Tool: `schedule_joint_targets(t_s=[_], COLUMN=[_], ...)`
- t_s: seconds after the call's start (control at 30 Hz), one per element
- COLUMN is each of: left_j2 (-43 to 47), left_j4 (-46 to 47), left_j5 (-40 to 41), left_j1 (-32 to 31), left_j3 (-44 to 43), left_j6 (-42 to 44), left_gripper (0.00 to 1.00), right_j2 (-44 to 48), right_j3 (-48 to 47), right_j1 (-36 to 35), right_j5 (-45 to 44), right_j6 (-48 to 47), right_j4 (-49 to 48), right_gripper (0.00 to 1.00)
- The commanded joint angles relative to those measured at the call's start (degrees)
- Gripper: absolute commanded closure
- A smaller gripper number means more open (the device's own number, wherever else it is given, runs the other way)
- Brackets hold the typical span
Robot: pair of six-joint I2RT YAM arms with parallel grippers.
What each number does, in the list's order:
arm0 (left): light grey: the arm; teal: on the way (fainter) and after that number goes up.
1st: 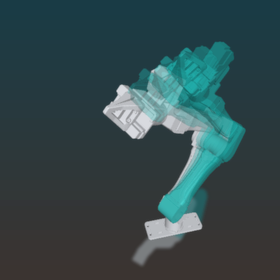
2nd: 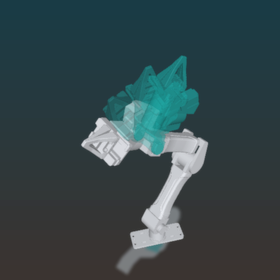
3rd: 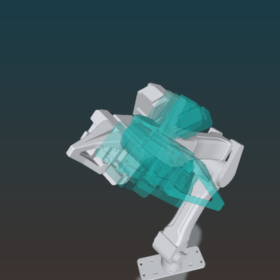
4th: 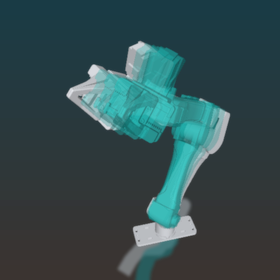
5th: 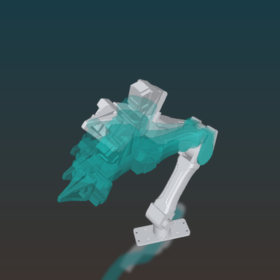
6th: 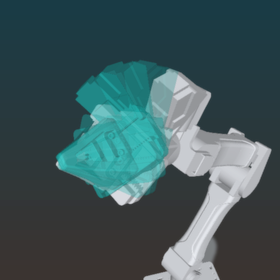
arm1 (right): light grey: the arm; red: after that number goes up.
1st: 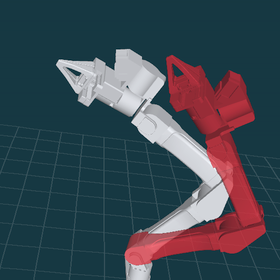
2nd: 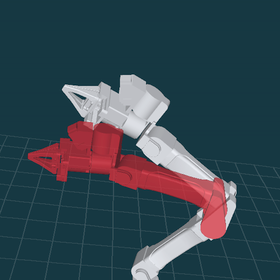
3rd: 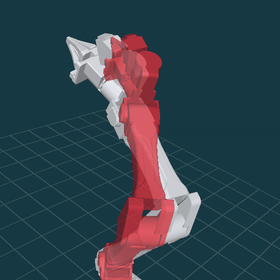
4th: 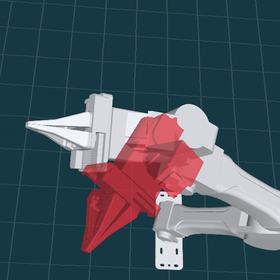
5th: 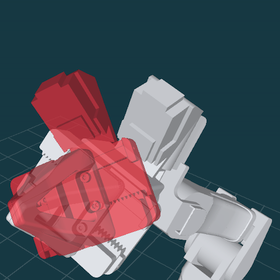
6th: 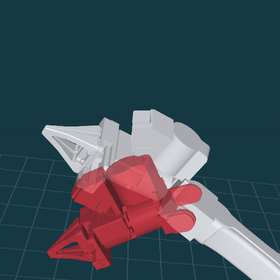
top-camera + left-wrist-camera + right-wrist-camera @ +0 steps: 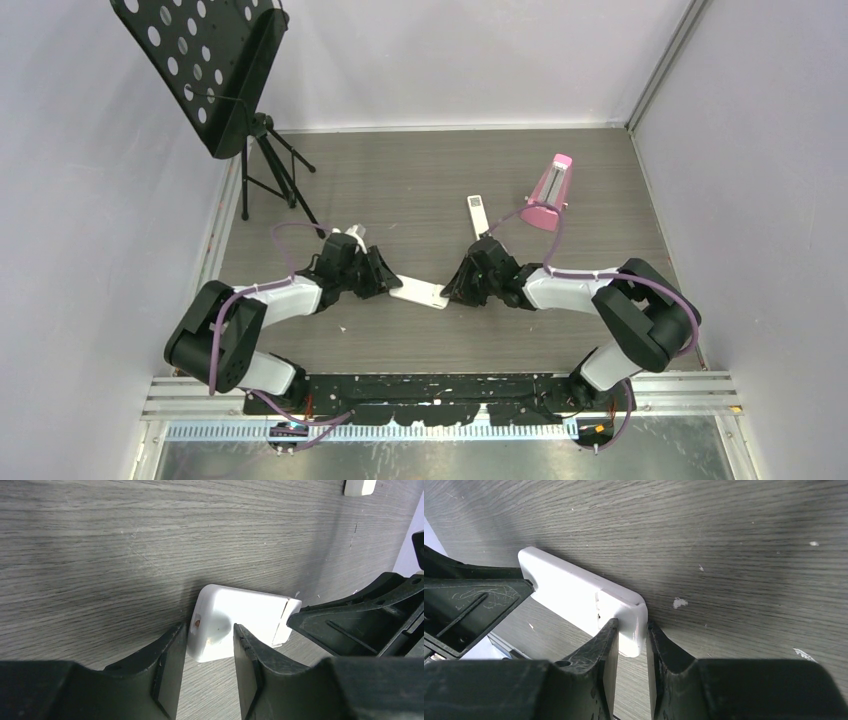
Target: Load the batteries into the remote control
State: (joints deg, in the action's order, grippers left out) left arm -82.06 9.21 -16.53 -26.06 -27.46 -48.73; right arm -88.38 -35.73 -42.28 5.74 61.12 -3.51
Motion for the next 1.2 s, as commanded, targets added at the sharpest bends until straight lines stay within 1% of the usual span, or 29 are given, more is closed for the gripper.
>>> schedule_joint_targets(t_s=[0.0,0.13,0.2,0.43,0.63,0.77,0.8,0.9,1.0,1.1,1.17], left_j2=[-4.1,-4.0,-4.1,-4.2,-5.3,-6.9,-7.0,-6.4,-4.9,-3.3,-2.6], left_j4=[-9.5,-9.6,-7.8,-4.2,-0.3,1.8,1.9,2.3,0.9,-0.7,-1.2], left_j5=[1.3,1.2,0.9,-1.6,-2.6,-2.8,-2.5,-1.3,0.2,1.5,1.9], left_j1=[-0.9,-1.2,-1.3,-2.5,-5.1,-6.9,-7.0,-7.1,-7.0,-7.1,-7.0], left_j3=[4.1,4.3,4.3,5.9,7.3,7.6,7.7,8.3,8.6,9.0,9.1], left_j6=[0.9,0.5,0.5,-1.0,-3.8,-5.3,-5.6,-6.0,-6.0,-5.6,-5.1], left_gripper=[0.58,0.59,0.59,0.66,0.7,0.72,0.72,0.69,0.64,0.6,0.58], right_j2=[-1.2,-2.8,-3.9,-7.6,-10.2,-12.2,-12.6,-14.2,-15.0,-15.0,-14.8], right_j3=[2.7,2.1,1.3,-1.6,-5.9,-10.4,-11.4,-13.3,-12.0,-10.5,-9.8], right_j1=[-0.8,-0.8,-0.7,-1.2,-4.1,-6.4,-7.0,-8.2,-8.5,-8.5,-8.5], right_j5=[0.1,1.9,2.4,3.5,-0.4,-5.3,-8.3,-13.7,-14.8,-16.0,-17.4], right_j6=[-3.4,-2.7,-2.5,-0.1,0.2,-1.2,-1.7,-2.6,-2.2,-1.3,-0.8], right_j4=[7.8,5.9,6.1,7.3,10.3,15.6,17.3,22.3,22.9,23.1,23.5], right_gripper=[0.73,0.75,0.79,0.84,0.86,0.87,0.86,0.8,0.75,0.74,0.7])
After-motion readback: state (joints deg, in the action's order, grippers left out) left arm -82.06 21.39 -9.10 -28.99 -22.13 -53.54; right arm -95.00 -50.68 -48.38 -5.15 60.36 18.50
